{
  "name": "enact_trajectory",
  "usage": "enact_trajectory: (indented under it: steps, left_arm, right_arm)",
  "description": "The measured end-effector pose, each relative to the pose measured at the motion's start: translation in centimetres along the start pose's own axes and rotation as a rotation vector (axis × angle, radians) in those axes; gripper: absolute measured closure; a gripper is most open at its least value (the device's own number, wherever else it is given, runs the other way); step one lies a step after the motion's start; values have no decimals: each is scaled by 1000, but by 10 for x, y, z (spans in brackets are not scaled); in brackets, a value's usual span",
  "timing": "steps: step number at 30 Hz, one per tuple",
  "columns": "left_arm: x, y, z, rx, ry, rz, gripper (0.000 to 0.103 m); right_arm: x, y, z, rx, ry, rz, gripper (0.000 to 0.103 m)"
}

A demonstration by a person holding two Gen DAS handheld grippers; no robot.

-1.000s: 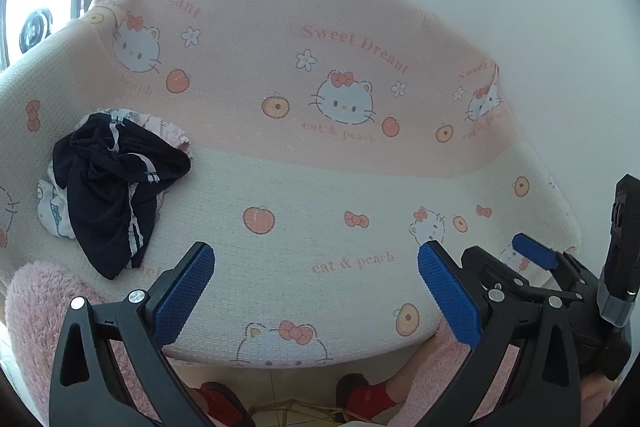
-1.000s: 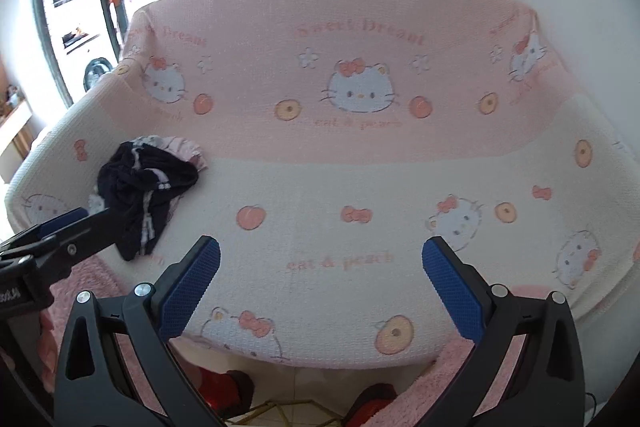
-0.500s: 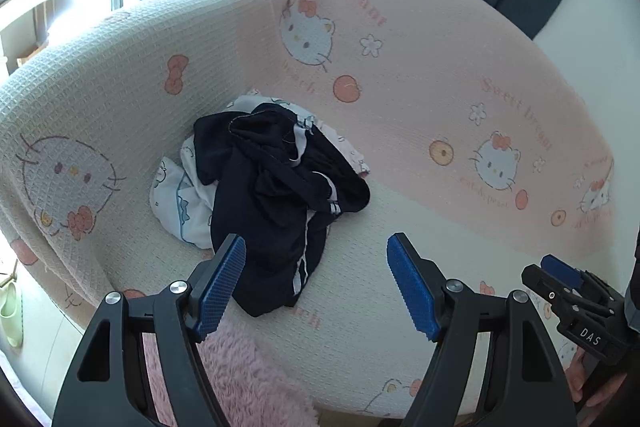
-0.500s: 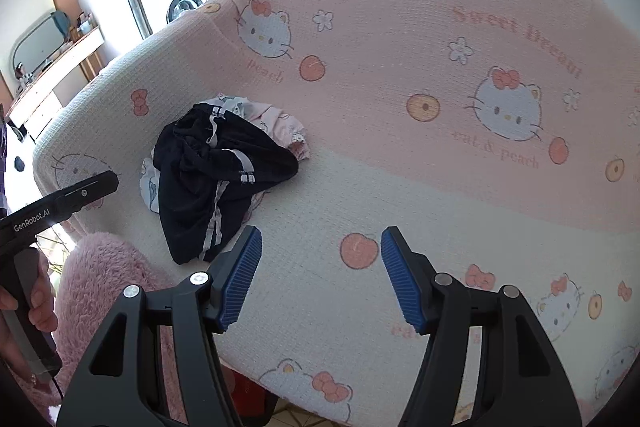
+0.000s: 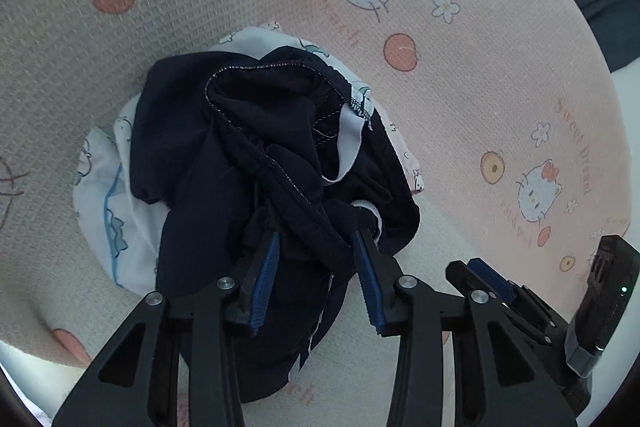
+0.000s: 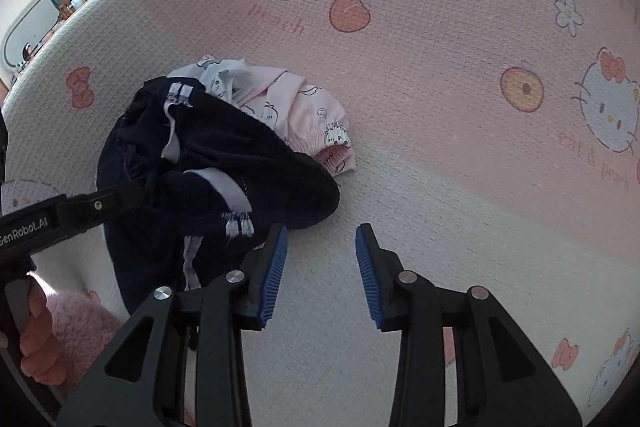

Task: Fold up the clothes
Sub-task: 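Move both grippers toward the crumpled navy striped shorts on the sofa, then grasp the shorts waistband with the left gripper while the right gripper grasps another edge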

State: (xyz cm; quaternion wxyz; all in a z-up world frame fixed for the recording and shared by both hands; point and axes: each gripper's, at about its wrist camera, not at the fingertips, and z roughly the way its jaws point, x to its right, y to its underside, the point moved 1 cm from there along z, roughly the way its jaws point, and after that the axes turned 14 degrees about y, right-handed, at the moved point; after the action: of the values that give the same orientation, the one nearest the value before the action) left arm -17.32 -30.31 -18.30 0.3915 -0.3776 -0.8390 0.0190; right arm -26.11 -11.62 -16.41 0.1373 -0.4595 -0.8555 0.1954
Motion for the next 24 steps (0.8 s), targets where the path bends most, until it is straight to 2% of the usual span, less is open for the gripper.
enact_trajectory:
  steps: [1, 3, 7, 8, 9, 10, 11, 12, 15, 18, 24]
  left_arm:
    - [-3, -1, 6, -4, 6, -14, 62]
    - [-7, -4, 17, -13, 13, -39, 60]
    - [-7, -5, 30, -20, -1, -28, 54]
    - [-6, -5, 32, -20, -7, -22, 54]
    - [-5, -5, 34, -19, -17, -15, 54]
    - [-4, -4, 36, -19, -26, -9, 61]
    - [-2, -3, 37, -20, -33, -2, 69]
    - [0, -2, 38, -21, -39, 5, 83]
    - [8, 1, 40, -24, -44, 38, 89]
    - [31, 15, 40, -52, 11, 97, 91]
    - [89, 83, 37, -156, 126, 172, 91]
  right_arm:
    - [-1, -5, 11, -9, -9, 7, 52]
    - [-5, -13, 31, -24, -23, 11, 41]
    - [-12, -22, 68, -63, -26, 17, 39]
    - [-11, -23, 76, -84, -39, 24, 44]
    - [-12, -22, 84, -106, -59, 28, 75]
    - [-13, -21, 90, -131, -70, 25, 93]
    - [-16, -19, 91, -141, -79, 16, 98]
    - [-18, -17, 90, -143, -89, 7, 100]
    - [-19, -9, 62, -94, -85, -33, 101]
    - [-5, 0, 22, -34, -23, -55, 101]
    - [55, 38, -62, 32, 81, -21, 101]
